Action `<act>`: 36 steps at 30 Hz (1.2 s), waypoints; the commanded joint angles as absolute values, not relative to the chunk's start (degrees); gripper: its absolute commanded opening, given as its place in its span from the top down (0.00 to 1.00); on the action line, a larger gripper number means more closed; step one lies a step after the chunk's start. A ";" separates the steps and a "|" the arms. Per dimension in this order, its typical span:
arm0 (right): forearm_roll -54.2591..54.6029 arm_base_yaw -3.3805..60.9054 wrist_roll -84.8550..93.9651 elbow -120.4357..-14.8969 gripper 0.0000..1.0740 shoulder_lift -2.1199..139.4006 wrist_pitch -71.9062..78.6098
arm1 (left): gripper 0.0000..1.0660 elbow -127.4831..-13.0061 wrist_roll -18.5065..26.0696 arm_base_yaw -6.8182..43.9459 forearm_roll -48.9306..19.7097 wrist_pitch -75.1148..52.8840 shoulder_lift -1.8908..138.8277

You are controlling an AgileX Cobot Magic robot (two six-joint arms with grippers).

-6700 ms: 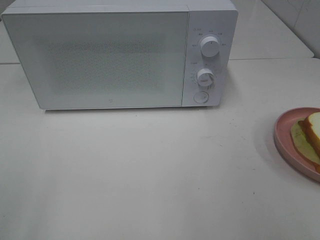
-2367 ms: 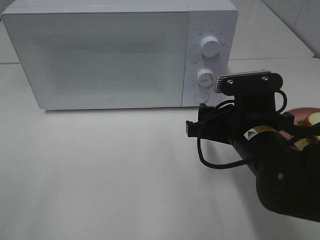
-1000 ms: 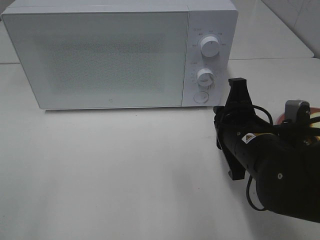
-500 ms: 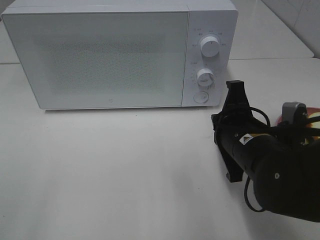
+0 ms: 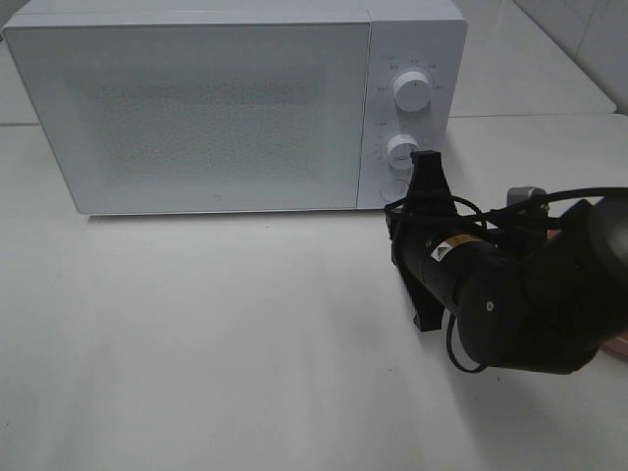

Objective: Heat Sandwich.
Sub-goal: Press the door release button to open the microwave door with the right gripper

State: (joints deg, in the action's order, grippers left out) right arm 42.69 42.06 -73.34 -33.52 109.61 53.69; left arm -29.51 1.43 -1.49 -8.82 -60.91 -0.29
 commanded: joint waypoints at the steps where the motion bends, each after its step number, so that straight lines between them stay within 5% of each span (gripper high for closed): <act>1: 38.90 39.08 -74.37 -35.92 1.00 111.38 52.94 | 0.09 -29.39 1.26 -1.38 -8.94 -60.96 -1.03; 15: 31.86 30.71 -75.34 -43.37 1.00 116.14 49.33 | 0.09 -29.39 1.26 -1.38 -8.94 -60.96 -1.03; 36: 30.65 28.76 -76.15 -49.10 1.00 120.61 48.01 | 0.09 -29.39 1.32 -1.38 -8.94 -60.96 -0.97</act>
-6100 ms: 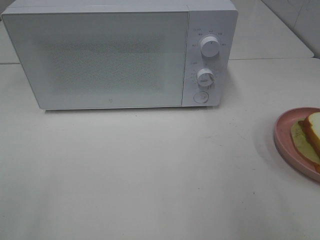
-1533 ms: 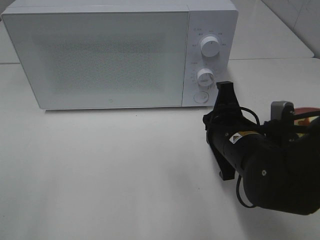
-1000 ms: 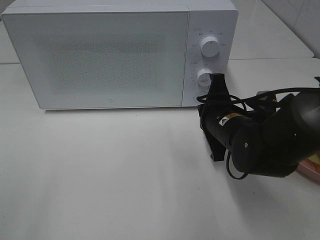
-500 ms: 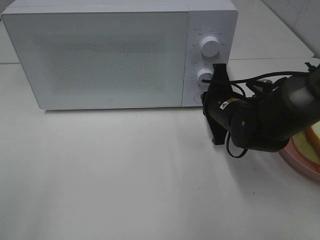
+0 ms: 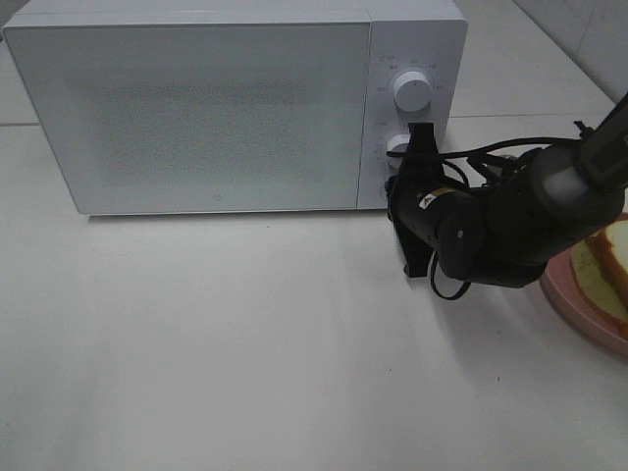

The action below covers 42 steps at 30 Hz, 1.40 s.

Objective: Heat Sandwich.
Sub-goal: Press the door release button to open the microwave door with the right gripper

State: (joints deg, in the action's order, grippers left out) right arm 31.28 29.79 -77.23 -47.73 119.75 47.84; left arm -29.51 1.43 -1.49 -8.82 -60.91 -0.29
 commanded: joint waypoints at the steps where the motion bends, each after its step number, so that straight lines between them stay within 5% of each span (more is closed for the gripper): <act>1: 30.60 28.59 -76.26 -49.50 1.00 120.84 48.01 | 0.09 -29.39 1.32 -1.38 -8.94 -60.96 -0.92; 42: 36.21 26.18 -71.62 -59.19 1.00 125.31 63.31 | 0.09 -29.39 1.32 -1.38 -8.94 -60.96 -0.69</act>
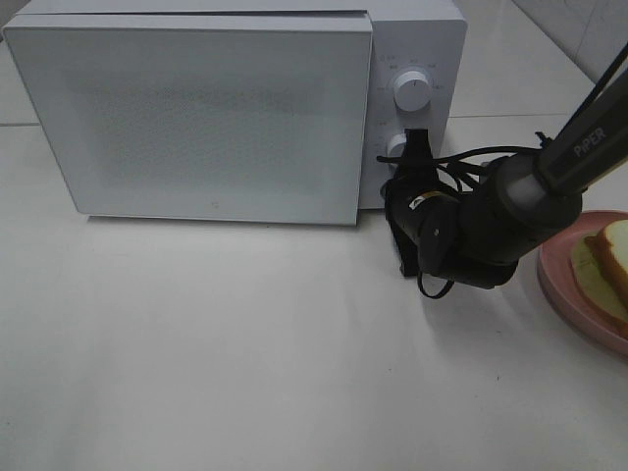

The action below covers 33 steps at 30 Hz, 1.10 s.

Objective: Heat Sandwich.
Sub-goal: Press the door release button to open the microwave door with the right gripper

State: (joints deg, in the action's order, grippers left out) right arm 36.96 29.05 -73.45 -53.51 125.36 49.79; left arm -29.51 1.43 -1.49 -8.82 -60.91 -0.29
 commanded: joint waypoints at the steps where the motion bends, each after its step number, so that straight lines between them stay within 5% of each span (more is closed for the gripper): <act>1: 36.21 26.07 -71.16 -59.99 1.00 125.48 63.31 | 0.09 -29.39 1.32 -1.38 -8.94 -60.96 -0.69; 33: 38.16 27.04 -68.98 -56.49 1.00 121.52 51.17 | 0.09 -29.39 1.32 -1.38 -8.94 -60.96 -0.69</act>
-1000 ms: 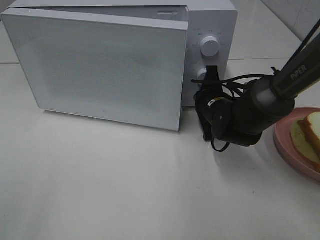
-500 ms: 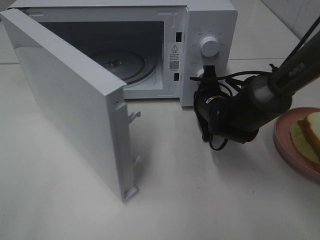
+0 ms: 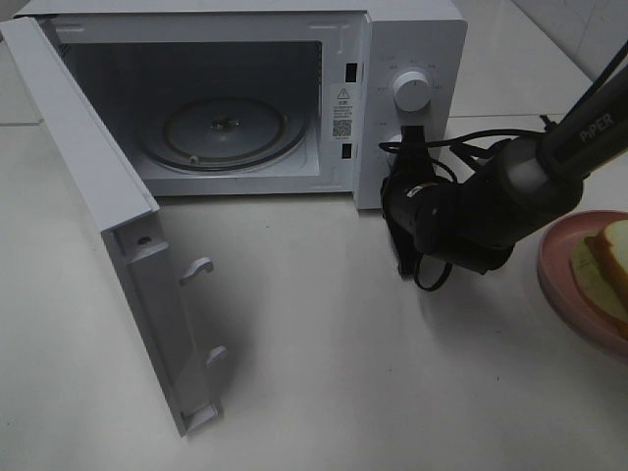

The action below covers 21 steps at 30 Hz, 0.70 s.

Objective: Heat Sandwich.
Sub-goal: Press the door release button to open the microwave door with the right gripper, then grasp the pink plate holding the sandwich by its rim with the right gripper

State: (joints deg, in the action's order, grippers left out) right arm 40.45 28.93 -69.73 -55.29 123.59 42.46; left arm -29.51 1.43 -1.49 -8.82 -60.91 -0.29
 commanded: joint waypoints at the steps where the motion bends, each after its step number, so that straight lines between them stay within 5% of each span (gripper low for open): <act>1: 38.22 27.56 -69.33 -55.86 1.00 121.30 50.99 | 0.09 -29.39 1.32 -1.38 -8.94 -60.96 -0.69; 21: 38.16 30.88 -70.30 -42.23 1.00 110.18 45.26 | 0.09 -29.39 1.32 -1.38 -8.94 -60.96 -0.69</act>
State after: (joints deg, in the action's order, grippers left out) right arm 38.73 30.77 -71.39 -43.37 112.13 46.12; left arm -29.51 1.43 -1.49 -8.82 -60.91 -0.29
